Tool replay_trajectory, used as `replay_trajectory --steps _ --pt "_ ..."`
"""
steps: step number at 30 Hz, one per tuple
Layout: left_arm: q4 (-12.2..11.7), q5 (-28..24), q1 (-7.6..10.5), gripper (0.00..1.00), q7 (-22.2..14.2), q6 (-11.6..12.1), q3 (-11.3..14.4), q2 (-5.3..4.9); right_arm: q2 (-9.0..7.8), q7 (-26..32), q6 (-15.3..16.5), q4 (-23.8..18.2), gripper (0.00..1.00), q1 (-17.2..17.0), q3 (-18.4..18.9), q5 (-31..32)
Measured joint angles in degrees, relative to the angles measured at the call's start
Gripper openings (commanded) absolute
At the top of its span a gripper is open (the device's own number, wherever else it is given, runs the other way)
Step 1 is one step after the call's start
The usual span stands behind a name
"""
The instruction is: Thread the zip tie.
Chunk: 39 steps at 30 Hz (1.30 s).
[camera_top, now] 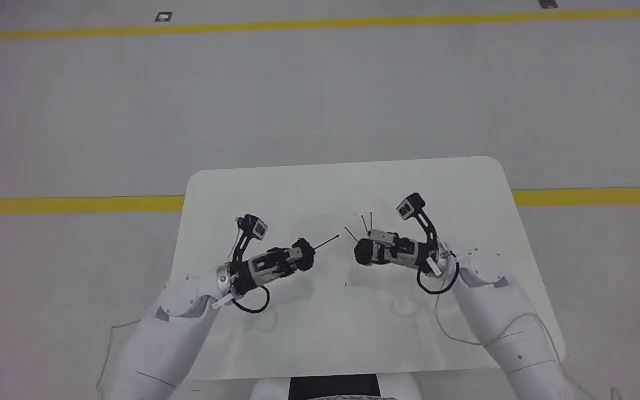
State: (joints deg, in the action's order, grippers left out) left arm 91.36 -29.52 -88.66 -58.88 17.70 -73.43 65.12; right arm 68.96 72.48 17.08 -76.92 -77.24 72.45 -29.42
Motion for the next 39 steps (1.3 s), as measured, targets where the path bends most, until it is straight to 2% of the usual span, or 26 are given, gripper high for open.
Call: replay_trajectory --steps 2,5,10,13,19,22,25,26,27,29,32,39 --pt "-1.6 -0.2 0.81 0.00 -3.7 -0.3 0.0 -0.32 -0.25 5.5 -1.1 2.1 1.00 1.2 0.1 -3.1" --pt "-3.5 -0.6 1.61 0.00 -7.2 -0.2 0.1 -0.63 -0.71 7.4 -2.1 3.7 1.00 2.7 -1.8 -4.7" --pt "-6.1 -2.1 3.11 0.00 -11.6 1.2 1.4 -0.85 -2.84 7.1 -5.0 3.7 1.00 5.4 -10.0 -9.2" --pt "-6.5 -2.2 3.32 0.00 -12.1 1.4 1.6 -0.85 -4.00 7.2 -5.5 4.7 1.00 6.9 -13.7 -12.5" --pt "-6.4 -2.2 3.29 0.00 -12.0 1.4 1.6 -0.85 -3.94 6.9 -5.4 4.6 1.00 6.7 -13.5 -12.4" --pt "-6.4 -2.2 3.29 0.00 -12.0 1.4 1.6 -0.85 -3.81 5.1 -4.7 4.9 1.00 6.3 -13.7 -12.5" --pt "-6.4 -2.2 3.29 0.00 -12.0 1.4 1.6 -0.85 -3.67 6.2 -3.7 5.4 1.00 6.7 -13.9 -12.9" --pt "-6.4 -2.2 3.29 0.00 -12.0 1.4 1.6 -0.85 -3.63 6.5 -3.4 5.6 0.97 6.8 -14.0 -13.0" --pt "-6.4 -2.2 3.29 0.00 -12.0 1.4 1.6 -0.85 -3.58 6.8 -3.1 5.7 0.86 7.0 -14.1 -13.1" --pt "-6.4 -2.2 3.29 0.00 -12.0 1.4 1.6 -0.85 -3.44 7.1 -2.7 6.2 0.49 7.4 -14.3 -13.2" --pt "-6.4 -2.2 3.29 0.00 -12.0 1.4 1.6 -0.85 -3.16 7.2 -2.2 6.7 0.37 8.1 -15.0 -13.1" --pt "-6.4 -2.2 3.29 0.00 -12.0 1.4 1.6 -0.85 -2.53 7.2 -1.5 8.1 0.31 9.4 -16.7 -13.5"
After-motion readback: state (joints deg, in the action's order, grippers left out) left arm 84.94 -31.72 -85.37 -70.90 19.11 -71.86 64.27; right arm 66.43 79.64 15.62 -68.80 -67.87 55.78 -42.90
